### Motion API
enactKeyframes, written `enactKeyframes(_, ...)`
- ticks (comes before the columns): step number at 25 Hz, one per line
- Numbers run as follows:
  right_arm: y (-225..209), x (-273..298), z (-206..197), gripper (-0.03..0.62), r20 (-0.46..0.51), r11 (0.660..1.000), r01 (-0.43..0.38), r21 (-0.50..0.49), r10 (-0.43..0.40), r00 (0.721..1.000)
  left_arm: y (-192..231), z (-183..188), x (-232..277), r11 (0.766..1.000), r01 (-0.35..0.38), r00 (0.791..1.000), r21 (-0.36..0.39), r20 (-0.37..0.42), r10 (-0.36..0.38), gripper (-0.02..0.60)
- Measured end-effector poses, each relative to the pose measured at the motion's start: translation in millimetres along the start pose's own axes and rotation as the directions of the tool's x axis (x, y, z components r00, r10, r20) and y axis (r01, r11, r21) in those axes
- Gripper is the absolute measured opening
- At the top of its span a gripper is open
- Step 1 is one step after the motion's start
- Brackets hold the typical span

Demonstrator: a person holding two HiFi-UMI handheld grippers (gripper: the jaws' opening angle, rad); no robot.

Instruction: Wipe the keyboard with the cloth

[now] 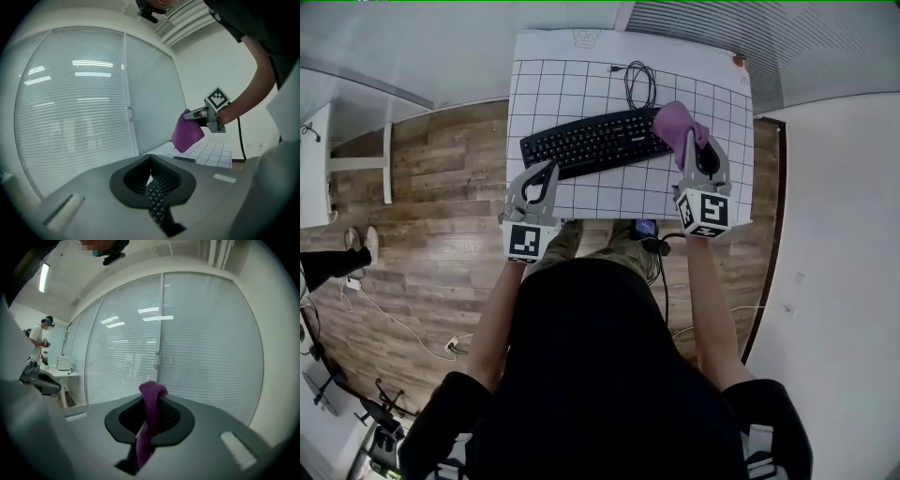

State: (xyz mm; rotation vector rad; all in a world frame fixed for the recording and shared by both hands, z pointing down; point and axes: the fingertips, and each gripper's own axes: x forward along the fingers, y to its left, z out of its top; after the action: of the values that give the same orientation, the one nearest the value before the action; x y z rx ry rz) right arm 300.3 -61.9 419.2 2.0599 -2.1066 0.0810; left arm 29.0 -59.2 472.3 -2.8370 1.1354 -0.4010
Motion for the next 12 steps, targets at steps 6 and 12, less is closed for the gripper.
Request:
enactKeyframes(6,-35,38,-33,0.039,-0.082,1.000,-0.018,-0.020,0.017,0.996,7,-68,-6,1.000,-0.003,0.989,-0.016,-0.149,0.001,0.002)
enactKeyframes(12,-78,73,-49,0.040,-0.126,0.990,0.049,-0.134,-0.066,0.990,17,-139,-16,0.999,-0.028,0.955,-0.042,-0.298,0.014,0.040)
